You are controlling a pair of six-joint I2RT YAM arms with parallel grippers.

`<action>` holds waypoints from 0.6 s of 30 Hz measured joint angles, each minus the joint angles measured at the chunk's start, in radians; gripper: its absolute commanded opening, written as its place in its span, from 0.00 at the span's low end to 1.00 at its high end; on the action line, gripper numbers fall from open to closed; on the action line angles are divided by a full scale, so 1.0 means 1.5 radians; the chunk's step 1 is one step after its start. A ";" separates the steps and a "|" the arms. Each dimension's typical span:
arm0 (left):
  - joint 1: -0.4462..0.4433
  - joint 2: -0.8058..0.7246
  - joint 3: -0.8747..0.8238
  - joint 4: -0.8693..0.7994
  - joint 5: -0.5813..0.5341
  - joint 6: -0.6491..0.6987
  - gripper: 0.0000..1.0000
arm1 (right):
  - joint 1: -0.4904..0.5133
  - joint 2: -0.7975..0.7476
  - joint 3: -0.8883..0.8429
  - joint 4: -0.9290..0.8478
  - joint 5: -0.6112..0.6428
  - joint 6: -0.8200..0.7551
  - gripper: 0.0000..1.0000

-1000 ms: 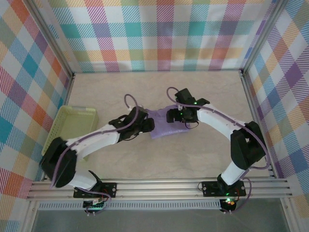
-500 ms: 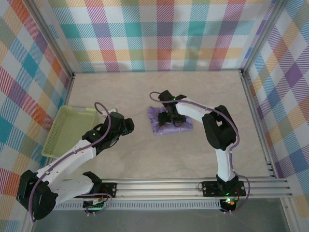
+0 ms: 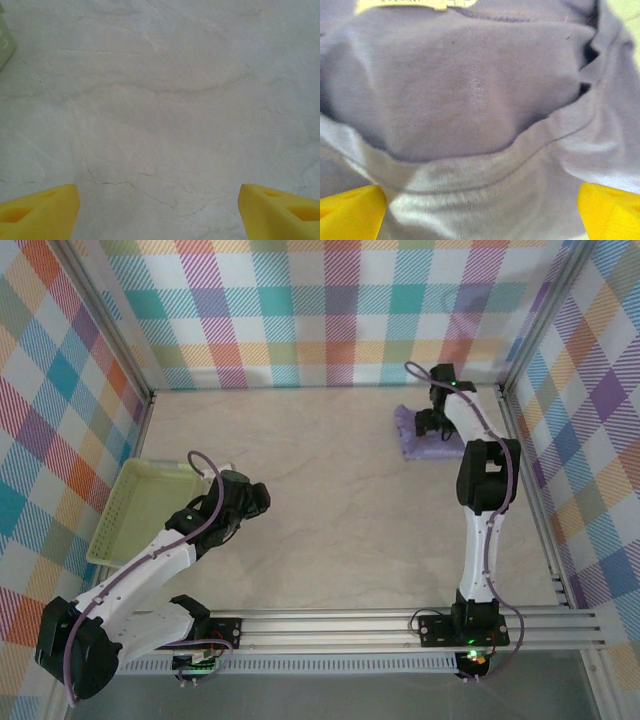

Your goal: Fold the inside-out t-shirt

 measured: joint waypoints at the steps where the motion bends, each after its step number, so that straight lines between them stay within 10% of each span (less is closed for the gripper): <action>1: 0.001 0.000 -0.001 0.000 0.000 0.002 0.83 | -0.003 -0.001 0.010 -0.004 0.003 -0.008 0.98; 11: 0.005 0.000 -0.008 0.000 0.004 0.037 0.88 | 0.093 -0.131 -0.107 -0.004 -0.046 0.009 0.98; 18: 0.005 0.001 -0.008 0.010 -0.074 0.106 1.00 | 0.123 -0.413 -0.487 0.146 -0.132 0.107 1.00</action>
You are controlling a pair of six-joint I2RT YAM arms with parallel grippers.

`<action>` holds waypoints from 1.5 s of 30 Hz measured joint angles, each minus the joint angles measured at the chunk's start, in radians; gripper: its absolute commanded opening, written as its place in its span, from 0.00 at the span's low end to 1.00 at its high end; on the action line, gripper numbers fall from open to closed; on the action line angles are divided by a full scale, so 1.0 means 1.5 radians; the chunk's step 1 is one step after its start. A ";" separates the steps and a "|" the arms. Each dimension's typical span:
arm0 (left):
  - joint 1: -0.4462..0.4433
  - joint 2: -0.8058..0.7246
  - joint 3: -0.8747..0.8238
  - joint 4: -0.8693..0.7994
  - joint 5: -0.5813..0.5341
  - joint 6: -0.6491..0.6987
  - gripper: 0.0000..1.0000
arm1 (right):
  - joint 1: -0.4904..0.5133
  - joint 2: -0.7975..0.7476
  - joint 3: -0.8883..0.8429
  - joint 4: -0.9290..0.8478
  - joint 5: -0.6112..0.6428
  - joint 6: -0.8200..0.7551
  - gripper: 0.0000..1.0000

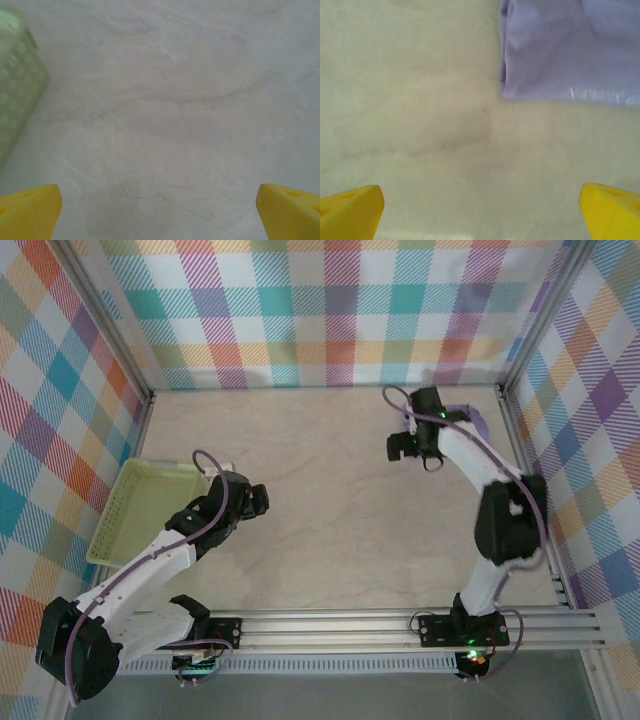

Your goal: Fold the inside-out t-shirt

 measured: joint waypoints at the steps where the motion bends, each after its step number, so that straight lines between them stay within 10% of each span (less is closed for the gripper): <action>1: 0.000 0.001 0.000 0.007 -0.016 0.011 1.00 | 0.000 -0.044 -0.046 0.026 -0.005 0.013 1.00; 6: 0.000 0.018 -0.045 0.142 -0.086 0.127 1.00 | -0.001 -0.229 -0.262 0.187 0.013 0.056 1.00; 15: 0.089 0.086 -0.125 0.333 -0.064 0.273 1.00 | -0.001 -0.237 -0.510 0.436 0.140 0.010 1.00; 30: 0.196 0.291 -0.163 0.645 0.076 0.382 1.00 | -0.100 -0.154 -0.600 0.837 0.002 -0.091 1.00; 45: 0.288 0.358 -0.178 0.752 0.206 0.341 1.00 | -0.141 -0.104 -0.629 0.964 -0.073 -0.063 1.00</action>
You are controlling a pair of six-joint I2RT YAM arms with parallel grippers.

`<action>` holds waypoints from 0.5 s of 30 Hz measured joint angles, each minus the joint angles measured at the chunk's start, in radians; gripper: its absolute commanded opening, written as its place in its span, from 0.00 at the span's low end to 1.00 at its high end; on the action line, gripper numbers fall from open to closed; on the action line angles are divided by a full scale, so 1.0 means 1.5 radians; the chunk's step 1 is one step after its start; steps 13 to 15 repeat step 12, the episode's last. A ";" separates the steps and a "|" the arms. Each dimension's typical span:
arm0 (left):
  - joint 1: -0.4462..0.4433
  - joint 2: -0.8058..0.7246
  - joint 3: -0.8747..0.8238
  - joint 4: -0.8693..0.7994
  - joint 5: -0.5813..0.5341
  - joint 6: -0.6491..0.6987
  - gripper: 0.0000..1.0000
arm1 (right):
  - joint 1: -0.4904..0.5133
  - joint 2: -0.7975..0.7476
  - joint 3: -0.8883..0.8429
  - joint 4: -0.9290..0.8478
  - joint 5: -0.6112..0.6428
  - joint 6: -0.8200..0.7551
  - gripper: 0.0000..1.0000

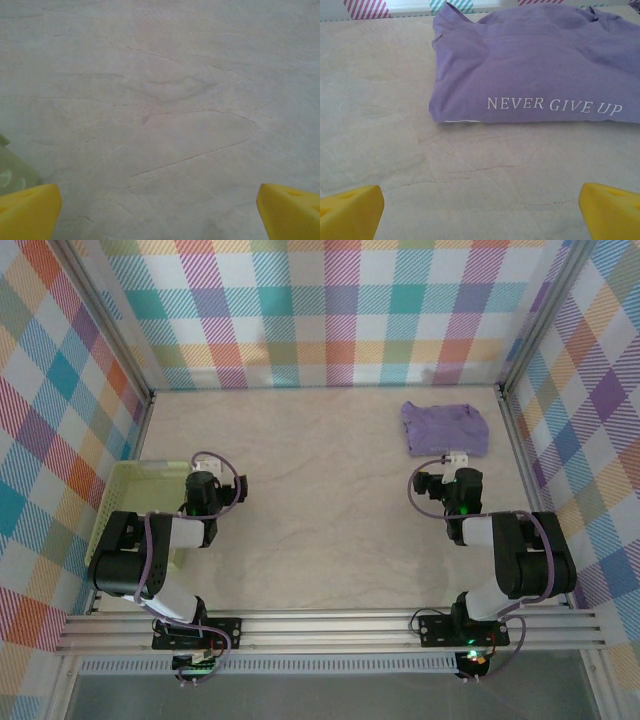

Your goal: Fold the inside-out t-shirt

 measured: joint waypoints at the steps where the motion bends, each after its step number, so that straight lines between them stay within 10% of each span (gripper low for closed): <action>1: 0.000 0.000 0.000 0.000 0.002 -0.001 1.00 | 0.000 0.000 0.000 0.002 0.000 0.001 1.00; 15: 0.000 0.000 0.000 0.012 0.009 -0.008 1.00 | 0.000 0.000 0.000 0.008 0.000 0.003 1.00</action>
